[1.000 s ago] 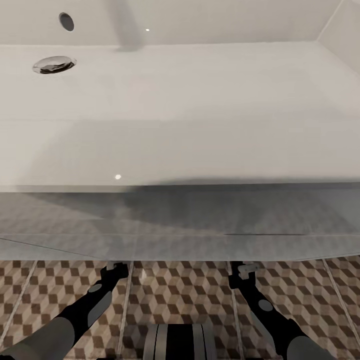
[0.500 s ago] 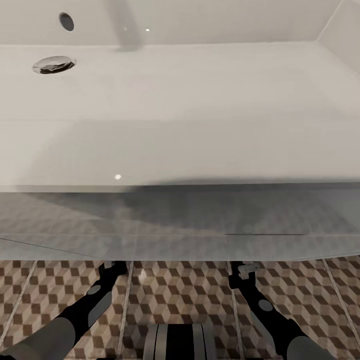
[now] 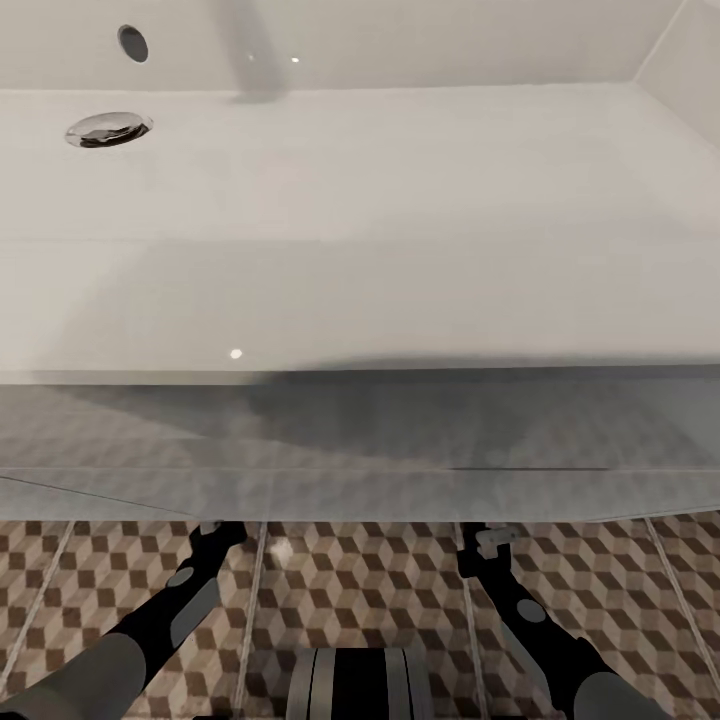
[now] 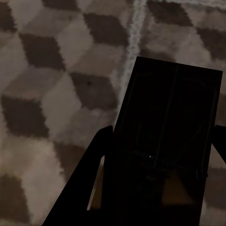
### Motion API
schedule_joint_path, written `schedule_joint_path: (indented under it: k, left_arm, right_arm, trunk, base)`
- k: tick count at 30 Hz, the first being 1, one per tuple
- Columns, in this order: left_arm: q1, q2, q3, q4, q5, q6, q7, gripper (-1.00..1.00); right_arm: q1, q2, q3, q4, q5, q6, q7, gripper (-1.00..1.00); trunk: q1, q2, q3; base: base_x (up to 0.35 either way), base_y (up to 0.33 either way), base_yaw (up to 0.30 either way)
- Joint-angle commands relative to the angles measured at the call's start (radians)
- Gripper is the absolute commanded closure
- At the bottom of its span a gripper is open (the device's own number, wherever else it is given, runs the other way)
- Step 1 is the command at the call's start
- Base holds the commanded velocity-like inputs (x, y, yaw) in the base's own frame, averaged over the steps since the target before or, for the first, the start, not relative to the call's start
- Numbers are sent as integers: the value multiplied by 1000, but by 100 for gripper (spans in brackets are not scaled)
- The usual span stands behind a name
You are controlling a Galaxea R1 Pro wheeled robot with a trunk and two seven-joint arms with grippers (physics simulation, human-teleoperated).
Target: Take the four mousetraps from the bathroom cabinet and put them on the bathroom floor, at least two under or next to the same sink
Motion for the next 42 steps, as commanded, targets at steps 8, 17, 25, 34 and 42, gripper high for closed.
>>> schedule_joint_path:
  k: [8, 17, 25, 34, 42]
  left_arm:
    - [-1, 1, -9, -7, 0, -3, 10, 100]
    - [-1, -1, -8, -9, 1, -13, 11, 100]
    - [-1, -1, -10, -33, 0, -15, 10, 100]
    - [-3, 0, -11, -67, 0, -11, 7, 100]
    - [-4, 2, -14, -67, -3, -6, 5, 100]
  right_arm:
    - [-1, -1, 6, 1, -12, -4, 3, 100]
    - [-1, -1, 6, 1, -12, -4, 3, 100]
    - [-1, -1, 6, 1, -13, -5, 3, 100]
    - [-1, -1, 3, 1, -18, -6, 3, 100]
    - [-1, -1, 2, 1, -20, -6, 2, 100]
  trunk:
    - [0, 0, -1]
    - [0, 0, -1]
    - [0, 0, -1]
    - [0, 0, -1]
    - [0, 0, -1]
  base:
    - [0, 0, 0]
    - [0, 0, 0]
    - [0, 0, 0]
    - [0, 0, 0]
    - [0, 0, 0]
